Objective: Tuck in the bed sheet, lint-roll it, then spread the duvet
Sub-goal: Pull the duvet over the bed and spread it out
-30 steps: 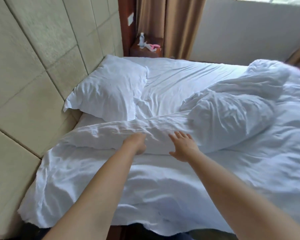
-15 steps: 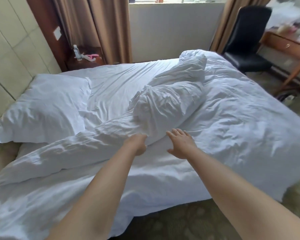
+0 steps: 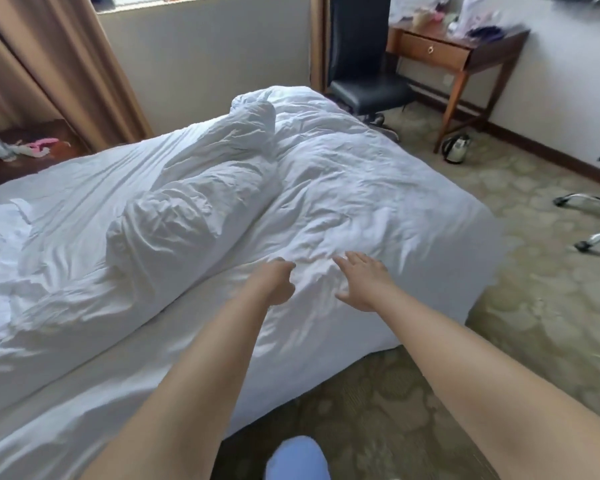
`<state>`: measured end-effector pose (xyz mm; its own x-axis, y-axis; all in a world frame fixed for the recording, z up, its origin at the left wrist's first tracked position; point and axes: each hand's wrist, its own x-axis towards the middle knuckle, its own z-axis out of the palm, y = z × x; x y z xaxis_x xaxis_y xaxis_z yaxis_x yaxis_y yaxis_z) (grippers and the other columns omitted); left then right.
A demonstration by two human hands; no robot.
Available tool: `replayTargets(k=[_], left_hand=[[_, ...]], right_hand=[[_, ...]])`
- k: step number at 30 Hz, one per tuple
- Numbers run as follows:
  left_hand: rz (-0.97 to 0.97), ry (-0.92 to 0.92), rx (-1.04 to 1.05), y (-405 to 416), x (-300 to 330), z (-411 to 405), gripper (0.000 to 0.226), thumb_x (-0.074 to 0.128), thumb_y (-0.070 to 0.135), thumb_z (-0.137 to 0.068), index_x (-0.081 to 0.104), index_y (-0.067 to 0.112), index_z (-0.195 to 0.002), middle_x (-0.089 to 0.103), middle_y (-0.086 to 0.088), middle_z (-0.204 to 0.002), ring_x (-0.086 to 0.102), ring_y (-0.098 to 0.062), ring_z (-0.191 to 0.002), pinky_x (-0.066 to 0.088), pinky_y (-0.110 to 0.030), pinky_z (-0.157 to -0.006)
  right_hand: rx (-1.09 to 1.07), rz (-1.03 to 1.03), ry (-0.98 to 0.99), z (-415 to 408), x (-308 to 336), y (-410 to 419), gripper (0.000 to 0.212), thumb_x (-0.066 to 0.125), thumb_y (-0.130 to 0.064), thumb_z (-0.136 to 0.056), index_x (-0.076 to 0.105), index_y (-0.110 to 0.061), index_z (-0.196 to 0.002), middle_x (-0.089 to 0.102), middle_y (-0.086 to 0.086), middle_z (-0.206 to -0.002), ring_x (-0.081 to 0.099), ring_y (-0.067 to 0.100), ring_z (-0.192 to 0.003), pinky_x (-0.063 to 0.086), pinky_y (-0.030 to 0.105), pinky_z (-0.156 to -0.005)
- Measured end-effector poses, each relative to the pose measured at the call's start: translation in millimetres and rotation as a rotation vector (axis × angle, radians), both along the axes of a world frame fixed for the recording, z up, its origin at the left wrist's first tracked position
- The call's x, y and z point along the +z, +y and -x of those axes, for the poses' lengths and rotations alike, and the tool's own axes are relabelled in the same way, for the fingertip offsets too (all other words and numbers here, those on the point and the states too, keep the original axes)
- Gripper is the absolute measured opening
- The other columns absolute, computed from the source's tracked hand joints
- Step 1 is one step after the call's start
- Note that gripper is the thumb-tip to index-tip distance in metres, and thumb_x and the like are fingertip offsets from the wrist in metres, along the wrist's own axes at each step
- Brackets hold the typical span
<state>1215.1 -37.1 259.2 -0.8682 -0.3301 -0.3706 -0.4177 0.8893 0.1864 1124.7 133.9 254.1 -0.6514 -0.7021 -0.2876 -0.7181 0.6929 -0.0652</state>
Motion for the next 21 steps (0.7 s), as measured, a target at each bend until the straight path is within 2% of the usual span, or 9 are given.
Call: replayTargets(k=[6,12,16,21], left_hand=[[-0.022,0.013,-0.09,69,-5,124,0.052,0.052,0.021,-0.093,0.039,0.02,-0.144,0.037,-0.001,-0.147,0.04,-0.024,-0.132,0.041,-0.038,-0.101],[-0.044,0.007,-0.08,98,-28,271,0.054,0.048,0.021,-0.095,0.034,0.022,-0.147,0.034,-0.001,-0.151,0.036,-0.023,-0.136,0.035,-0.036,-0.106],[-0.086,-0.063,-0.088,132,-43,366,0.054,0.047,0.018,-0.095,0.034,0.02,-0.147,0.035,-0.002,-0.15,0.038,-0.024,-0.134,0.037,-0.036,-0.103],[-0.096,-0.105,-0.155,189,-41,464,0.055,0.044,0.015,-0.094,0.034,0.02,-0.147,0.037,-0.002,-0.147,0.038,-0.024,-0.133,0.04,-0.038,-0.101]], right_hand=[[-0.09,-0.005,-0.014,110,-10,85,0.076,0.052,-0.049,-0.092,0.013,-0.024,-0.152,0.014,0.005,-0.159,0.012,0.022,-0.146,0.015,0.04,-0.117],[-0.122,-0.041,-0.034,241,-32,137,0.073,0.053,-0.048,-0.091,0.019,-0.023,-0.15,0.023,0.004,-0.154,0.023,0.023,-0.141,0.023,0.039,-0.114],[-0.143,-0.101,-0.095,329,-36,175,0.076,0.052,-0.049,-0.092,0.014,-0.022,-0.152,0.017,0.004,-0.157,0.017,0.022,-0.145,0.018,0.039,-0.116],[-0.185,-0.048,-0.105,427,-34,215,0.074,0.054,-0.049,-0.091,0.019,-0.021,-0.15,0.022,0.004,-0.155,0.023,0.022,-0.142,0.02,0.038,-0.114]])
